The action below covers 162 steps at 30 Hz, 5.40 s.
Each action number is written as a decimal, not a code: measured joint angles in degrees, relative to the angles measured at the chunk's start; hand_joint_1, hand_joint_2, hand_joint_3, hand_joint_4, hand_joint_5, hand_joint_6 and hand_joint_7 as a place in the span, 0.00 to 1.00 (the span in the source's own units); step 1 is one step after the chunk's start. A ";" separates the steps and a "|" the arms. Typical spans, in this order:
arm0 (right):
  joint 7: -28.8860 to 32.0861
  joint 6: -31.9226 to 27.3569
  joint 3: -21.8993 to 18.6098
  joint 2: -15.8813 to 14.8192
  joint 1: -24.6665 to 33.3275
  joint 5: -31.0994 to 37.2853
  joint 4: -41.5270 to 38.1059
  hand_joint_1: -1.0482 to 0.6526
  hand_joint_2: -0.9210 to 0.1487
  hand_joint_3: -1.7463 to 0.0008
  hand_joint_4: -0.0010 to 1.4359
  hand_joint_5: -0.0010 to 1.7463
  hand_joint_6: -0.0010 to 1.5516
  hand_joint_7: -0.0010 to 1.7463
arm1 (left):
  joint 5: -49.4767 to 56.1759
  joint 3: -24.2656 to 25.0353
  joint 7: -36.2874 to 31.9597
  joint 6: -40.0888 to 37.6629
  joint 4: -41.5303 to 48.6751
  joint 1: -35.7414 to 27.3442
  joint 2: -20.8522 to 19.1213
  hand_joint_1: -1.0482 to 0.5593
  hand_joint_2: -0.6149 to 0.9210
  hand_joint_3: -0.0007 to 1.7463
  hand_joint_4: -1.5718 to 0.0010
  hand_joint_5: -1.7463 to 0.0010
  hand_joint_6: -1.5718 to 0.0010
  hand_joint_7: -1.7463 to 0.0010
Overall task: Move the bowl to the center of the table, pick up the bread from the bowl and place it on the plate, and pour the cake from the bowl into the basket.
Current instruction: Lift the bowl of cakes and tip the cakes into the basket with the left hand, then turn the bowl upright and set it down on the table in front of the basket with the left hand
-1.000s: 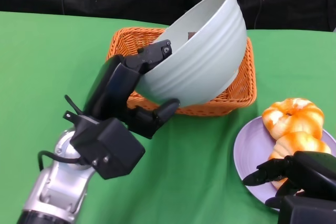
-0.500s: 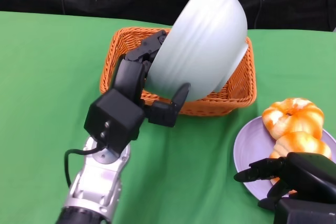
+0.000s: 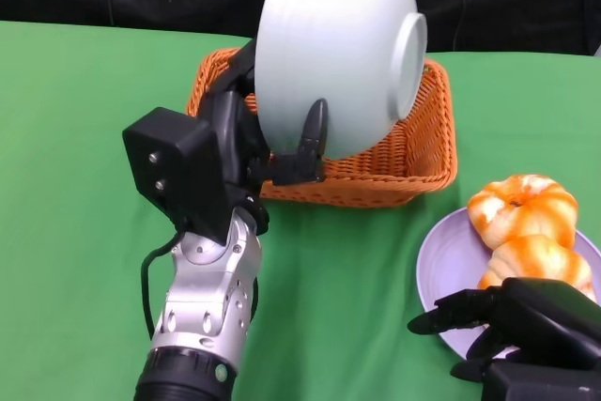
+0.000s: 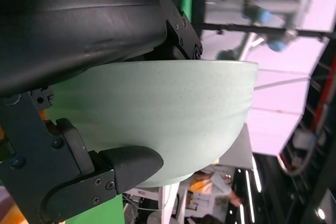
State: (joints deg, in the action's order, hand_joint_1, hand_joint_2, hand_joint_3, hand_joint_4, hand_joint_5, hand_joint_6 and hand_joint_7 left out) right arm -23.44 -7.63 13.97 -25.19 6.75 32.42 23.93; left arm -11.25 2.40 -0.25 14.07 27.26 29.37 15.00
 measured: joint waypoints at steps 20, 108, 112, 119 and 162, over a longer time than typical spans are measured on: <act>-0.26 -0.16 1.14 0.38 0.91 0.00 1.94 0.41 0.00 0.92 0.70 0.09 0.51 0.01 | -20.74 7.04 -1.80 -12.15 0.41 1.33 1.36 0.55 0.58 1.00 0.30 0.00 0.41 0.00; -2.48 1.31 -0.37 -2.42 0.99 -0.14 0.18 0.40 0.00 0.90 0.69 0.07 0.54 0.01 | -4.75 -4.53 21.59 -13.85 -29.14 -14.32 -9.10 0.57 0.62 0.83 0.31 0.00 0.41 0.01; -2.48 1.31 -0.37 -2.42 0.94 -0.11 0.18 0.39 0.00 0.89 0.69 0.07 0.53 0.01 | 2.18 -6.34 21.57 -7.88 -30.75 -15.96 -13.35 0.60 0.61 0.87 0.33 0.00 0.40 0.06; -2.47 1.33 -0.46 -2.41 0.83 -0.44 -0.04 0.39 0.00 0.89 0.67 0.06 0.49 0.00 | 11.81 -8.43 20.99 1.99 -32.52 -20.16 -19.34 0.55 0.62 0.86 0.32 0.00 0.41 0.01; -2.12 3.48 -2.63 -2.45 0.65 -2.13 -1.52 0.41 0.00 0.88 0.65 0.05 0.47 0.00 | 80.85 -17.30 -17.83 14.84 -32.18 -33.00 -40.66 0.47 0.74 0.50 0.37 0.00 0.45 0.21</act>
State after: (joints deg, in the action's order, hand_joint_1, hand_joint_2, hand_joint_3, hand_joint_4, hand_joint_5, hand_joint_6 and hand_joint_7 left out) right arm -25.56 -4.15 11.34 -27.63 7.40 30.29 22.42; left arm 69.60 -14.90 -18.07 28.91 -4.92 -3.63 -25.66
